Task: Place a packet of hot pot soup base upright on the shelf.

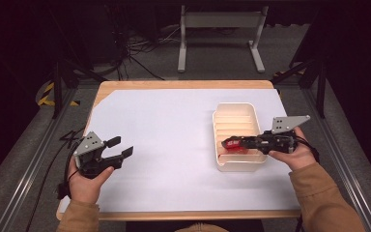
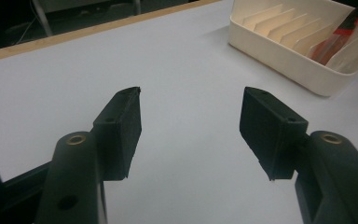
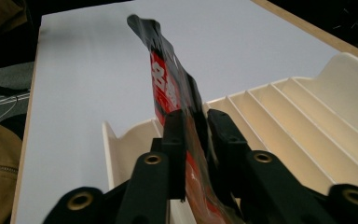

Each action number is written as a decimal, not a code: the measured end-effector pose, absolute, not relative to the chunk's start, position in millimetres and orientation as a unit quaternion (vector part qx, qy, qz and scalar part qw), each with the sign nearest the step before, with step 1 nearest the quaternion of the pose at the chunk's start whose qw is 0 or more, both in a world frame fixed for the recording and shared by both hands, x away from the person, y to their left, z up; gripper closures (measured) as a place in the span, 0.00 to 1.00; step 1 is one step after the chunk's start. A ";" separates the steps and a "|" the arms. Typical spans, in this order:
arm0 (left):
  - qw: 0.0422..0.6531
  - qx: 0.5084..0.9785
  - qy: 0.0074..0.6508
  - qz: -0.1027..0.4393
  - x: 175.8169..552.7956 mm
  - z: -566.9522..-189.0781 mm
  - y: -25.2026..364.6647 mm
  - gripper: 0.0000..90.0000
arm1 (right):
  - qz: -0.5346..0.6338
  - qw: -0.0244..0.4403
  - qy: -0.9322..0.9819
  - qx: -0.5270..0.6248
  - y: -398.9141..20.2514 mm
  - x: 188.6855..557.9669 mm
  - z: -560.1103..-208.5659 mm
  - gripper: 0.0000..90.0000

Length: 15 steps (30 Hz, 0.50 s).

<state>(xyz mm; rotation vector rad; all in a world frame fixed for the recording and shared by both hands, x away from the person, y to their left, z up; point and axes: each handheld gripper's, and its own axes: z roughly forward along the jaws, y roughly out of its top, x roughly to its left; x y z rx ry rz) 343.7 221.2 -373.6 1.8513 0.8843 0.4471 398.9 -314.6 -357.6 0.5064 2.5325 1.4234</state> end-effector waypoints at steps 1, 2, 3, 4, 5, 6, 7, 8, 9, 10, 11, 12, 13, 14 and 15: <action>0.497 0.765 0.366 0.185 343.8 -373.8 221.2 0.44 | 0.484 0.099 0.853 0.171 -314.0 398.0 -356.1 0.81; 0.497 0.765 0.366 0.185 343.8 -373.8 221.3 0.43 | 0.488 0.103 0.850 0.169 -313.1 396.8 -353.6 0.78; 0.497 0.765 0.365 0.186 343.8 -373.8 221.4 0.43 | 0.490 0.104 0.849 0.167 -312.5 396.2 -351.7 0.75; 0.497 0.765 0.364 0.188 343.9 -373.7 221.6 0.43 | 0.491 0.106 0.848 0.166 -312.2 395.7 -349.8 0.72; 0.497 0.765 0.364 0.188 343.8 -373.6 221.7 0.43 | 0.494 0.107 0.847 0.166 -311.9 395.1 -347.8 0.69; 0.499 0.765 0.363 0.187 343.8 -373.6 221.9 0.43 | 0.497 0.109 0.845 0.166 -311.9 394.5 -345.6 0.68; 0.499 0.764 0.363 0.187 343.7 -373.6 222.1 0.43 | 0.500 0.114 0.842 0.165 -312.1 393.2 -342.3 0.65; 0.499 0.764 0.363 0.186 343.6 -373.6 222.7 0.43 | 0.504 0.118 0.840 0.163 -312.4 392.0 -339.5 0.63; 0.500 0.764 0.364 0.185 343.3 -373.8 223.1 0.43 | 0.508 0.124 0.837 0.162 -312.9 390.4 -335.9 0.61; 0.502 0.763 0.364 0.186 343.5 -374.0 223.6 0.42 | 0.510 0.128 0.835 0.162 -313.5 389.1 -333.1 0.59; 0.503 0.762 0.364 0.186 343.5 -374.2 224.5 0.42 | 0.512 0.133 0.833 0.161 -314.3 387.7 -330.4 0.58; 0.501 0.763 0.365 0.186 343.2 -374.0 225.3 0.42 | 0.514 0.136 0.831 0.162 -315.6 385.9 -327.3 0.57; 0.501 0.763 0.364 0.187 343.3 -374.0 226.1 0.42 | 0.516 0.139 0.829 0.163 -316.8 384.6 -325.1 0.56; 0.503 0.761 0.366 0.185 343.1 -374.3 226.0 0.42 | 0.518 0.142 0.827 0.165 -318.3 383.5 -323.1 0.55; 0.503 0.761 0.366 0.185 343.0 -374.4 226.5 0.42 | 0.519 0.144 0.826 0.167 -319.6 382.7 -321.7 0.55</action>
